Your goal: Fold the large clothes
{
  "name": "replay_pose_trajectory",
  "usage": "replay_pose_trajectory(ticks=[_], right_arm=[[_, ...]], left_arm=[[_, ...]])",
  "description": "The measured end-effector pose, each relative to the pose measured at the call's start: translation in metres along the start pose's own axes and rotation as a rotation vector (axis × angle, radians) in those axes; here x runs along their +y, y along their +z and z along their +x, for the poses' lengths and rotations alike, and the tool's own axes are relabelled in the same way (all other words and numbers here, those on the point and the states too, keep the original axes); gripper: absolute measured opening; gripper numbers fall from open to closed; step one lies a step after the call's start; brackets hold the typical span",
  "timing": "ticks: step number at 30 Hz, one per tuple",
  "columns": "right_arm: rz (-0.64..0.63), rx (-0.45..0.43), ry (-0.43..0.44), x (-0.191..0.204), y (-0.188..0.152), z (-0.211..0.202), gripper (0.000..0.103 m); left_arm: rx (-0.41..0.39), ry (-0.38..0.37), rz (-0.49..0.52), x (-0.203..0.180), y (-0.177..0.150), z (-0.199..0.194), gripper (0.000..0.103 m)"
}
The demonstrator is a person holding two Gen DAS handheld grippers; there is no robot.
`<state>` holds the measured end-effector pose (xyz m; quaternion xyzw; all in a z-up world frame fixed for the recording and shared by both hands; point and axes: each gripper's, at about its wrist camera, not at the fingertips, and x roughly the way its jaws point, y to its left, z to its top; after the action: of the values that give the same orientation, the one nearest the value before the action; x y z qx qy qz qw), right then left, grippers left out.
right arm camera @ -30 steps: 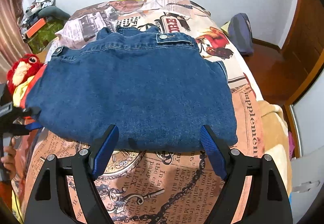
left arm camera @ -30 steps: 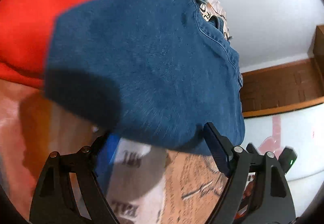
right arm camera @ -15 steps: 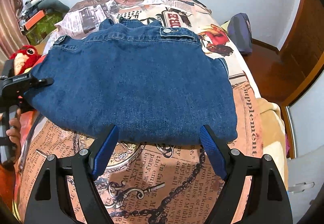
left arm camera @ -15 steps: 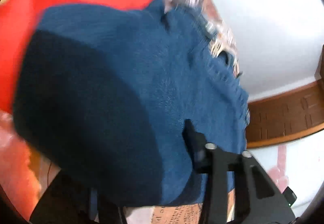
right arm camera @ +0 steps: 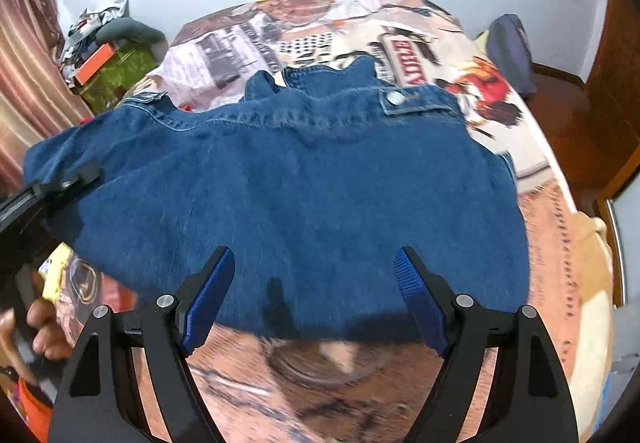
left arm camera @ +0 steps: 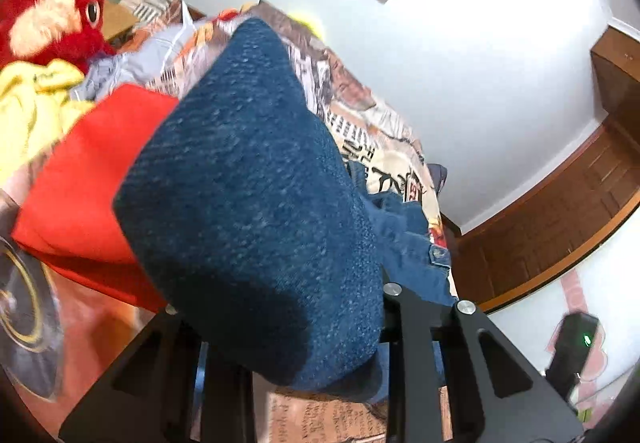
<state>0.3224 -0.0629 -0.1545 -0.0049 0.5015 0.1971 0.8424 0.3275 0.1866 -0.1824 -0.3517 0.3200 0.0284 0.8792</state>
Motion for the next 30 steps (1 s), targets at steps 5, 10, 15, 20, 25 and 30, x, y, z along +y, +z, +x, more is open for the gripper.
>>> replay_pose_trajectory(ticks=[5,10,15,20,25,30], right_arm=[[-0.056,0.066,0.023,0.036,-0.001,0.034,0.079],[-0.15,0.153,-0.008,0.064,-0.024,0.076,0.085],[-0.208,0.132,-0.031,0.072,-0.034,0.078,0.091],[-0.212,0.142,0.005,0.066,-0.033,0.077,0.092],[-0.225,0.132,0.028,0.066,-0.036,0.074,0.092],[-0.227,0.143,0.043,0.063,-0.032,0.066,0.091]], left_arm=[[0.009,-0.007,0.009,0.021,0.003,-0.025,0.025],[0.128,0.016,-0.032,0.054,-0.005,-0.008,0.027],[0.159,0.016,-0.121,0.08,-0.015,-0.002,0.031],[0.158,0.053,-0.194,0.102,-0.032,-0.007,0.039],[0.15,0.085,-0.229,0.115,-0.039,-0.017,0.045],[0.116,0.14,-0.18,0.106,-0.033,-0.027,0.045]])
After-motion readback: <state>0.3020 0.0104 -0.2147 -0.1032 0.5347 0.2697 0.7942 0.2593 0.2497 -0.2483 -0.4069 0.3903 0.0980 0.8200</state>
